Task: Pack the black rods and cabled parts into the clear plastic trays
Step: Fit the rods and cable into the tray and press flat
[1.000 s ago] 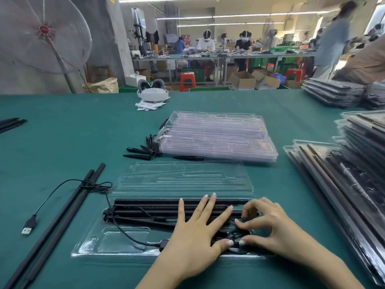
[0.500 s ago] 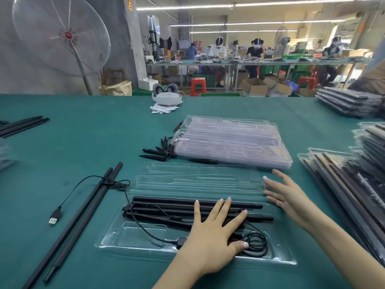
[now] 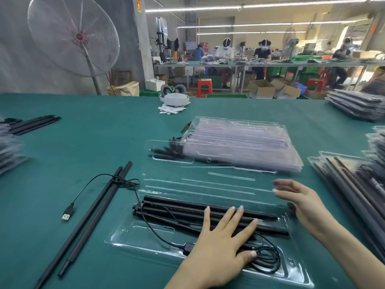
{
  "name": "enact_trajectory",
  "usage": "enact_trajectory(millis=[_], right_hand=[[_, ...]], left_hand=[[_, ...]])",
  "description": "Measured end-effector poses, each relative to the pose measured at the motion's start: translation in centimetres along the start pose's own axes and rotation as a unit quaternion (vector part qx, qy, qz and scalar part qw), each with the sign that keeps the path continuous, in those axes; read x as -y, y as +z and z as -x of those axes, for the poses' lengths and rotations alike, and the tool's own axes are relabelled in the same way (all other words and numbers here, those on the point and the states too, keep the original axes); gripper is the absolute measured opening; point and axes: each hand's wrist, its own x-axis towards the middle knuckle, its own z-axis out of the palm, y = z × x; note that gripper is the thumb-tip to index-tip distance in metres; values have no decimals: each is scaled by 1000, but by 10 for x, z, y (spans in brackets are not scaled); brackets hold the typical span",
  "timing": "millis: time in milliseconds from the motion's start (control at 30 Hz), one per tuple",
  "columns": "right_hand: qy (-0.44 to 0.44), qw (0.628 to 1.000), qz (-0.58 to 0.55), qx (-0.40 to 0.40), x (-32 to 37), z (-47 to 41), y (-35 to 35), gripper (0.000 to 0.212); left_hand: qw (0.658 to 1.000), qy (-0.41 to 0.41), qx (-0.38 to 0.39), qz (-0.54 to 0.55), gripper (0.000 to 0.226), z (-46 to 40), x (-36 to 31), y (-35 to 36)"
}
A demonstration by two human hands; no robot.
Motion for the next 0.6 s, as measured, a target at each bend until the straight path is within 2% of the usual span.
enact_trajectory(millis=[67,167,300,367,433,500,600], right_hand=[[-76,997,7,26,7,15,-7,30],[-158,977,94,111,13,44,-14,4],[-166,941,255,146,-7,75,-17,23],[-175,931,277,159,-13,89,-12,53],[-203,907,315,191,-14,92,-12,73],[-236,867,392,196,-13,89,-16,71],[-234,849,420,219,-12,88,-16,69]], left_hand=[[1000,-1,-2,-3,58,-1,0,0],[1000,-4,3,-11,58,-1,0,2],[1000,-15,-2,-26,58,-9,0,5],[999,-24,5,-27,60,-9,2,6],[998,-50,-10,33,69,-6,3,4],[997,-44,-13,70,78,2,4,-2],[998,-20,15,-59,84,17,8,-8]])
